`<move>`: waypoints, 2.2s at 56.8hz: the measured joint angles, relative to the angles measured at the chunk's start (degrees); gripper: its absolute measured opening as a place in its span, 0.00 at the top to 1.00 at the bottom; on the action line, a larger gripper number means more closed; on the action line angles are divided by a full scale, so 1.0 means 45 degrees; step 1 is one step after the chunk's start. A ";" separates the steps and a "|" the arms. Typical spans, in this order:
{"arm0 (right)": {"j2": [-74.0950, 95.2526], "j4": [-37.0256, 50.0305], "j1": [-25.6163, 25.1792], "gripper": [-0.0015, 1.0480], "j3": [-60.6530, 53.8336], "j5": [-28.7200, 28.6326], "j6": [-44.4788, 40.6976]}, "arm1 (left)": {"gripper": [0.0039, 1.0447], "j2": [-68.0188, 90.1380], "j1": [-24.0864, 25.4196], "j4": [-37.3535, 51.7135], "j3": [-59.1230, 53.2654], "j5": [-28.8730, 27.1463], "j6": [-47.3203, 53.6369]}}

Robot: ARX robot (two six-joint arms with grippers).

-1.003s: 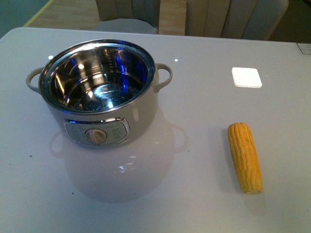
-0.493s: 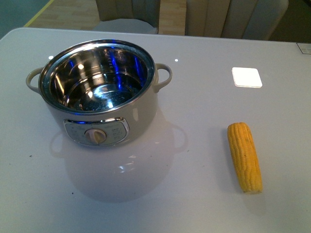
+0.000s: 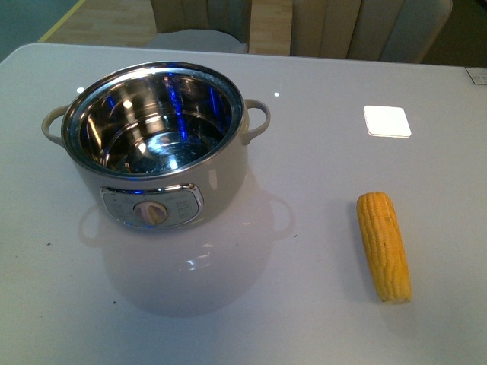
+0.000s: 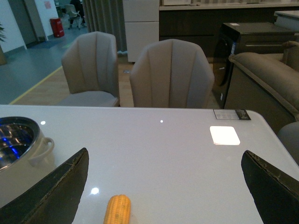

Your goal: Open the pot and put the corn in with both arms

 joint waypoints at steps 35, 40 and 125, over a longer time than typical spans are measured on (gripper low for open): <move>0.0000 0.0000 0.0000 0.08 -0.0005 -0.0005 -0.0005 | 0.97 -0.9588 -0.3876 -0.8170 -0.1200 -0.3866 -0.0087; 0.0000 0.0000 0.0000 0.08 0.0000 -0.0005 0.0000 | 0.97 -1.0452 -0.4226 -0.8961 -0.1200 -0.4172 -0.0087; 0.0000 0.0000 0.0005 0.08 -0.0005 -0.0005 0.0000 | 0.51 -1.7991 -0.6013 -1.6344 -0.1200 -0.5901 -0.0097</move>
